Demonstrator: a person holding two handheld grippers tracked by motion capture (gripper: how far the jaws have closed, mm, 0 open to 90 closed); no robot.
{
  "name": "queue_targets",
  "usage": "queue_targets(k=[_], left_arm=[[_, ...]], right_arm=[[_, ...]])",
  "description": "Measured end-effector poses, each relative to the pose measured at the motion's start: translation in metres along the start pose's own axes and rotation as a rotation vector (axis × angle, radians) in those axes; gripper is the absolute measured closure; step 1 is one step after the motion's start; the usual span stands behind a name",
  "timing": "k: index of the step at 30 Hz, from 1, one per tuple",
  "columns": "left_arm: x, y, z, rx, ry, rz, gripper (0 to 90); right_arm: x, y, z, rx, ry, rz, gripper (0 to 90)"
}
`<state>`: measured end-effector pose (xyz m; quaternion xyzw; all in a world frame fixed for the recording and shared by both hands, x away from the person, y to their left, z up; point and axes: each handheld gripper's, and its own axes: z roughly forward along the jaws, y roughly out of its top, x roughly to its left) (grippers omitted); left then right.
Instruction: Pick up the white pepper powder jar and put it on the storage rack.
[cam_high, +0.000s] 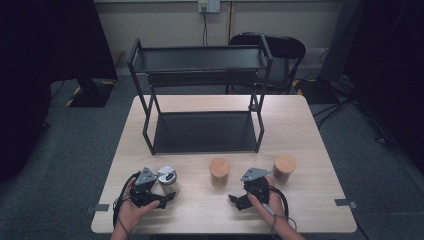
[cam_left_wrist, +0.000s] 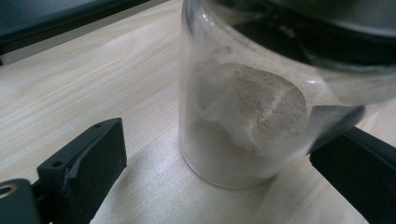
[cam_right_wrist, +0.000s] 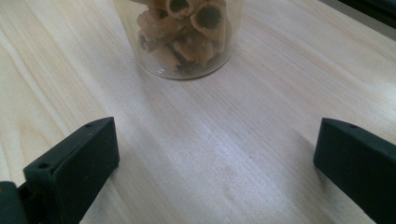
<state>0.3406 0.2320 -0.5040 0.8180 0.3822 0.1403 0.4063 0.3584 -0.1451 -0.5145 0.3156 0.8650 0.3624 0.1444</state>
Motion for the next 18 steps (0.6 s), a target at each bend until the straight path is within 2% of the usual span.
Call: queue_targets(k=[5, 11, 18], left_arm=[[-0.0006, 0.0018, 0.0013, -0.006, -0.005, 0.002, 3.4], [0.0002, 0.0034, 0.0037, -0.021, -0.014, -0.02, 3.6], [-0.001, 0.0062, 0.0036, -0.041, -0.023, -0.017, 7.2]], right_arm=[[0.0, 0.0, 0.0, 0.0, 0.0, 0.0, 0.0], [0.0, 0.0, 0.0, 0.0, 0.0, 0.0, 0.0], [0.0, 0.0, 0.0, 0.0, 0.0, 0.0, 0.0]])
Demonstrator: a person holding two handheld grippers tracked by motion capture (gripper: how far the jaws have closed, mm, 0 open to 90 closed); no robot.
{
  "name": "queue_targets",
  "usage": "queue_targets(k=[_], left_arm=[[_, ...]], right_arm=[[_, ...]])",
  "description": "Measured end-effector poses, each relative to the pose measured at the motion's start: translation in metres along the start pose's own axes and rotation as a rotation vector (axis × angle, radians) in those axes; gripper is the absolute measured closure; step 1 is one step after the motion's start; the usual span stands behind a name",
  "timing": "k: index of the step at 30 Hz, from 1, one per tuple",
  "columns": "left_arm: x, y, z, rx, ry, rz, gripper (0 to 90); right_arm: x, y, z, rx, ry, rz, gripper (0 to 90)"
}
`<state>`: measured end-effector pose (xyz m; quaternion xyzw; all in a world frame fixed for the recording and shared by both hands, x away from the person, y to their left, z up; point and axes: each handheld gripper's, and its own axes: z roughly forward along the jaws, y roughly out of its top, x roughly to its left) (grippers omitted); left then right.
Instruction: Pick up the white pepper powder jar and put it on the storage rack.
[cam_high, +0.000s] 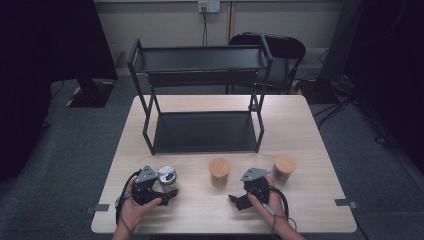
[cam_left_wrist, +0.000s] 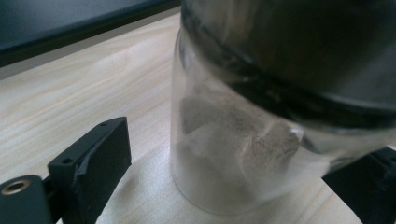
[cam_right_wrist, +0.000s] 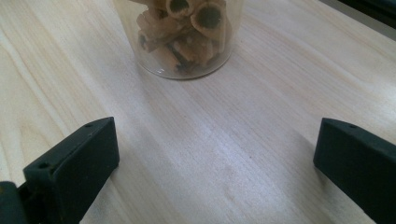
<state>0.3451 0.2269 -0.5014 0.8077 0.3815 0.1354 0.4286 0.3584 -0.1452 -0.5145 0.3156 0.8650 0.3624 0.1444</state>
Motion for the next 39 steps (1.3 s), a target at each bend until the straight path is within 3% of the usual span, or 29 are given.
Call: queue_targets(k=[7, 24, 39], left_arm=[[-0.0003, 0.0021, 0.0008, -0.018, -0.015, -0.009, 12.7], [-0.0049, 0.0071, 0.0034, -0.037, -0.034, 0.024, 24.4], [-0.0075, 0.0092, 0.0036, -0.033, -0.01, 0.051, 28.1]], right_arm=[[0.0, 0.0, 0.0, 0.0, 0.0, 0.0, 0.0], [0.0001, 0.0, 0.0, 0.0, 0.0, 0.001, 0.0], [0.0001, 0.0001, 0.0, 0.0, 0.0, 0.001, 0.0]])
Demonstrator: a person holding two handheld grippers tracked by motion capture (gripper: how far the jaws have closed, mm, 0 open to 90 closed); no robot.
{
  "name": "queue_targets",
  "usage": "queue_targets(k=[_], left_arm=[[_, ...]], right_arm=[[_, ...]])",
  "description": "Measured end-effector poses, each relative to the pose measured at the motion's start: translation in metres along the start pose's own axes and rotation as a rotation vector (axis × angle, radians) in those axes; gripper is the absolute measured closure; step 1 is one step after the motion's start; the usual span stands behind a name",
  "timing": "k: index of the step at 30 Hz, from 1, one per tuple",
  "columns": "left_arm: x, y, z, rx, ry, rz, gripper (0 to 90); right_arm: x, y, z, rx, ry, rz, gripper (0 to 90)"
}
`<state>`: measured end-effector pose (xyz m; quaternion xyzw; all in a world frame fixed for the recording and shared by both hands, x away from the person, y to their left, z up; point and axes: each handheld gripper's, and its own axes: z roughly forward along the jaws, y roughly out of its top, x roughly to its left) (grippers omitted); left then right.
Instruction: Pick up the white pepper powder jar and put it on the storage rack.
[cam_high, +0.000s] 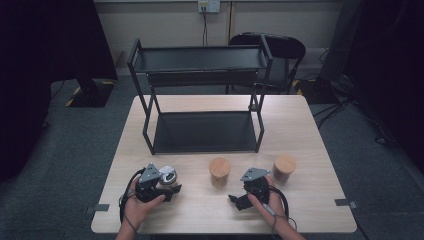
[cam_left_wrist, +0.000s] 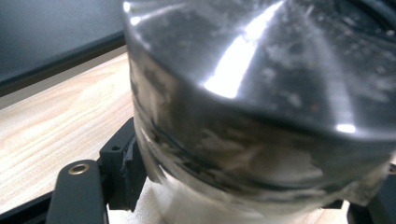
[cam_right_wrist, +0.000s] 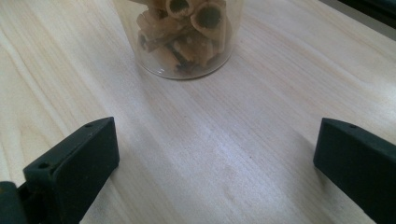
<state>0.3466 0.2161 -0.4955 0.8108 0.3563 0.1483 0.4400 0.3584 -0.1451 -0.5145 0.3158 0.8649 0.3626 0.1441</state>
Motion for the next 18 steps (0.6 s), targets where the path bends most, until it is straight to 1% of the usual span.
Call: queue_targets(k=[11, 13, 18], left_arm=[[-0.0025, 0.002, -0.0004, 0.012, 0.029, 0.01, 29.1], [-0.0025, 0.0021, -0.0005, 0.013, 0.032, 0.009, 29.2], [-0.001, 0.0026, -0.0014, 0.014, 0.04, -0.008, 29.3]], right_arm=[[0.0, 0.0, 0.0, 0.0, 0.0, 0.0, 0.0], [0.0, 0.0, 0.0, 0.0, 0.0, 0.0, 0.0], [0.0, 0.0, 0.0, 0.0, 0.0, 0.0, 0.0]])
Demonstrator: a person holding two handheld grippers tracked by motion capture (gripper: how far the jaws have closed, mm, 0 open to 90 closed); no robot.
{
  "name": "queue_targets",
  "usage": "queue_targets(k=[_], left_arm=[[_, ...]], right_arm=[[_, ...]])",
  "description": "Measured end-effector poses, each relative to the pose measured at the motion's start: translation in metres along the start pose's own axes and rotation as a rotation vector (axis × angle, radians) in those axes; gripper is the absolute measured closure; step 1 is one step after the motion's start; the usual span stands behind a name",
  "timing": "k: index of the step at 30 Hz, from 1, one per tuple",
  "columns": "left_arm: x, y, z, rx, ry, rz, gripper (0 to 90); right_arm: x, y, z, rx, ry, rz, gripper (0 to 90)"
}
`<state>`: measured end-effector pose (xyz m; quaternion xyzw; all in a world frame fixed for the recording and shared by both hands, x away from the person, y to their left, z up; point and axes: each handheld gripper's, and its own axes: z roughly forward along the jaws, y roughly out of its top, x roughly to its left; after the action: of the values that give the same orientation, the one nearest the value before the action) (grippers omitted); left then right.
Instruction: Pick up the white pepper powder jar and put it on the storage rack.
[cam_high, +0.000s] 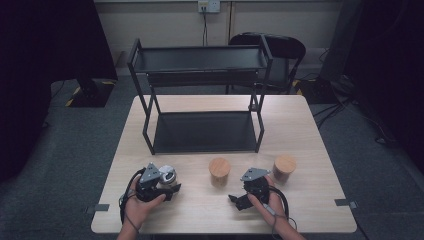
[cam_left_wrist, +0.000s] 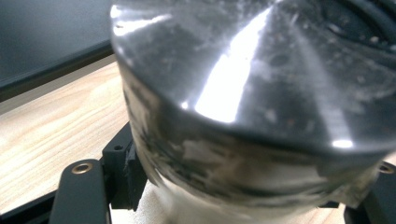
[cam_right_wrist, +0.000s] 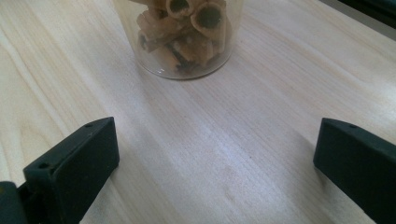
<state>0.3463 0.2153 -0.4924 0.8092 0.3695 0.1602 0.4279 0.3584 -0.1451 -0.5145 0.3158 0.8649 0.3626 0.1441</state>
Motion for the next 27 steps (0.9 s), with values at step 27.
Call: queue_targets(k=[27], left_arm=[[0.01, 0.024, 0.006, 0.011, -0.008, -0.019, 29.9]], right_arm=[[0.0, 0.0, 0.0, 0.0, 0.0, 0.0, 0.0]])
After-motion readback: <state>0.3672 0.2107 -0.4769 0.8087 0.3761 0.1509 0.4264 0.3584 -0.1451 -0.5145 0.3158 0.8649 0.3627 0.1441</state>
